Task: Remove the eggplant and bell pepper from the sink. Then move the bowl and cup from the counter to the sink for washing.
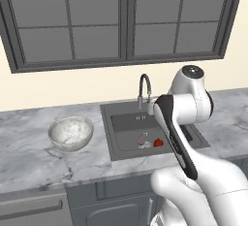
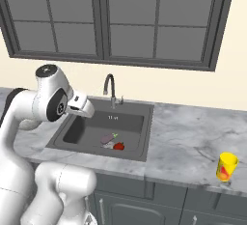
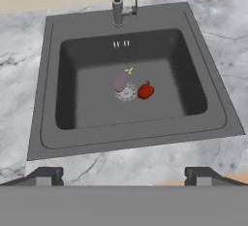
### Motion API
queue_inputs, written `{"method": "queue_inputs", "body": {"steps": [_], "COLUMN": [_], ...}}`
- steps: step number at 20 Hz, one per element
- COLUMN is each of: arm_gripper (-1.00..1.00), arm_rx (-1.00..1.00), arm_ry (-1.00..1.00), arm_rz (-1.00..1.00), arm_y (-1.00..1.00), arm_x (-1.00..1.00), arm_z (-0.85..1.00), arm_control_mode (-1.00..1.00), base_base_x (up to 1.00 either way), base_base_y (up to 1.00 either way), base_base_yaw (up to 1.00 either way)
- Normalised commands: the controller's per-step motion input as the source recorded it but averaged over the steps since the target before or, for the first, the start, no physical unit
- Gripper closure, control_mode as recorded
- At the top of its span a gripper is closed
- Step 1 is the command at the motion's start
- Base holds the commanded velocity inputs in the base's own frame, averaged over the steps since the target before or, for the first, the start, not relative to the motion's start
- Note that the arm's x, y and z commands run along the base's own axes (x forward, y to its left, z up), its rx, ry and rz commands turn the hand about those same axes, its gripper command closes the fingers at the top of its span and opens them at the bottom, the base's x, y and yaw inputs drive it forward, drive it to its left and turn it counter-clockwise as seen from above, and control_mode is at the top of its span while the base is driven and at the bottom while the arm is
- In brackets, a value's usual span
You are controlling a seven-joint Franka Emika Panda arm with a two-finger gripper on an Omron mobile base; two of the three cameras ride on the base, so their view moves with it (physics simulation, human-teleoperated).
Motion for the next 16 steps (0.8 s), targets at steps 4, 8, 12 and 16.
{"method": "queue_inputs", "body": {"steps": [4,8,12,16], "arm_gripper": [-1.0,-1.0,-1.0,-1.0], "arm_rx": [0.0,0.0,0.0,0.0], "arm_ry": [-0.08,-0.02,-0.02,-0.01], "arm_rz": [-0.18,-0.12,-0.09,-0.08], "arm_y": [0.22,0.2,0.17,0.2], "arm_x": [0.11,0.24,0.27,0.28], "arm_z": [-0.14,-0.13,-0.14,-0.11], "arm_control_mode": [-1.0,-1.0,-1.0,-1.0], "base_base_x": [0.0,0.0,0.0,0.0], "base_base_y": [0.0,0.0,0.0,0.0], "base_base_yaw": [0.0,0.0,0.0,0.0]}}
